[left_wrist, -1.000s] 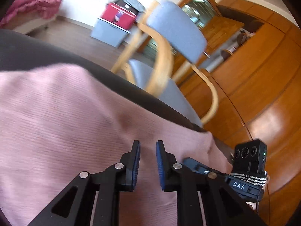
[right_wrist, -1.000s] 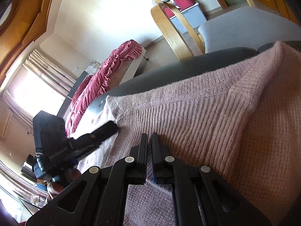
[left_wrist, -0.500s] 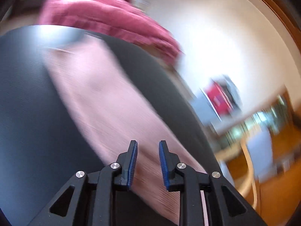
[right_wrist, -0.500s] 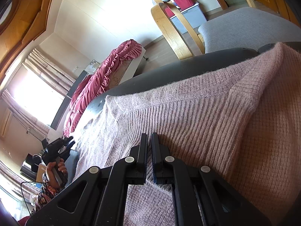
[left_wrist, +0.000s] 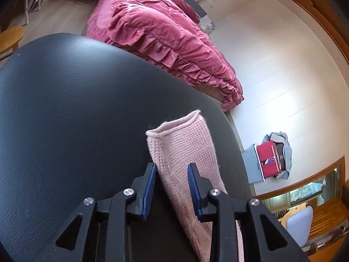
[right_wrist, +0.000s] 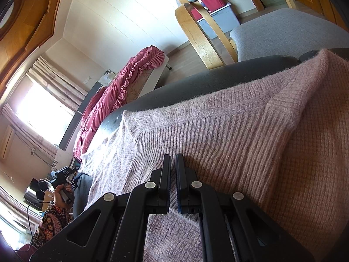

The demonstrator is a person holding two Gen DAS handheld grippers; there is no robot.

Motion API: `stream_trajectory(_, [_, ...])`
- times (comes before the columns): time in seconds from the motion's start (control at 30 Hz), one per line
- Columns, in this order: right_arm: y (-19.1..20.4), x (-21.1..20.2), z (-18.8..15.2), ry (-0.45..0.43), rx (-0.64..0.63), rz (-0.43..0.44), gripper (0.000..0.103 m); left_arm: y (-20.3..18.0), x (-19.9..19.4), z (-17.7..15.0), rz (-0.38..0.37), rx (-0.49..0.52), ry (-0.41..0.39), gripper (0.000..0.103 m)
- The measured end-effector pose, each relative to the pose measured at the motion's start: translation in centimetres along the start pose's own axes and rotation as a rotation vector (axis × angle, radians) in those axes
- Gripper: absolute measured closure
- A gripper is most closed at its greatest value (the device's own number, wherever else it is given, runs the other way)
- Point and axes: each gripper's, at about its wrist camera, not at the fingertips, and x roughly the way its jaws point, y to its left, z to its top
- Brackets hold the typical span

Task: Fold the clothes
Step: 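Close the left gripper on the sweater sleeve cuff, then carry the held sleeve across the sweater toward the right gripper with the left gripper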

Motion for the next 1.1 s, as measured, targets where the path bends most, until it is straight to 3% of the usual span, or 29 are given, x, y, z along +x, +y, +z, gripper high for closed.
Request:
stream_trajectory(0.17, [-0.1, -0.1, 0.0, 0.0, 0.001, 0.001, 0.101, -0.8, 0.1, -0.1, 0.005, 0.044, -0.038, 0.073])
stream_trajectory(0.23, [-0.1, -0.1, 0.0, 0.001, 0.001, 0.002, 0.101, -1.4, 0.4, -0.3, 0.052, 0.096, -0.053, 0.082])
stream_trajectory(0.27, [-0.1, -0.1, 0.0, 0.001, 0.001, 0.002, 0.101, -1.7, 0.7, -0.4, 0.082, 0.124, -0.055, 0.094])
stream_trajectory(0.33, [-0.1, -0.1, 0.0, 0.001, 0.002, 0.003, 0.101, -2.3, 0.6, -0.4, 0.094, 0.162, -0.048, 0.099])
stream_trajectory(0.5, [0.0, -0.2, -0.2, 0.0, 0.004, 0.006, 0.101, -4.5, -2.9, -1.1, -0.03, 0.202, -0.124, 0.099])
stream_trajectory(0.67, [0.0, -0.2, -0.2, 0.0, 0.007, 0.009, 0.101, -11.0, -7.6, -4.5, -0.269, 0.384, -0.145, 0.099])
stream_trajectory(0.8, [-0.1, -0.2, -0.2, -0.001, 0.008, 0.011, 0.101, -15.3, -9.6, -8.2, -0.423, 0.489, -0.09, 0.099])
stream_trajectory(0.93, [-0.1, -0.2, -0.2, -0.002, 0.011, 0.015, 0.101, -19.0, -11.3, -13.5, -0.555, 0.575, 0.027, 0.099])
stream_trajectory(1.1, [-0.1, -0.1, -0.1, -0.002, 0.012, 0.016, 0.101, -22.0, -12.6, -22.0, -0.631, 0.702, 0.156, 0.099])
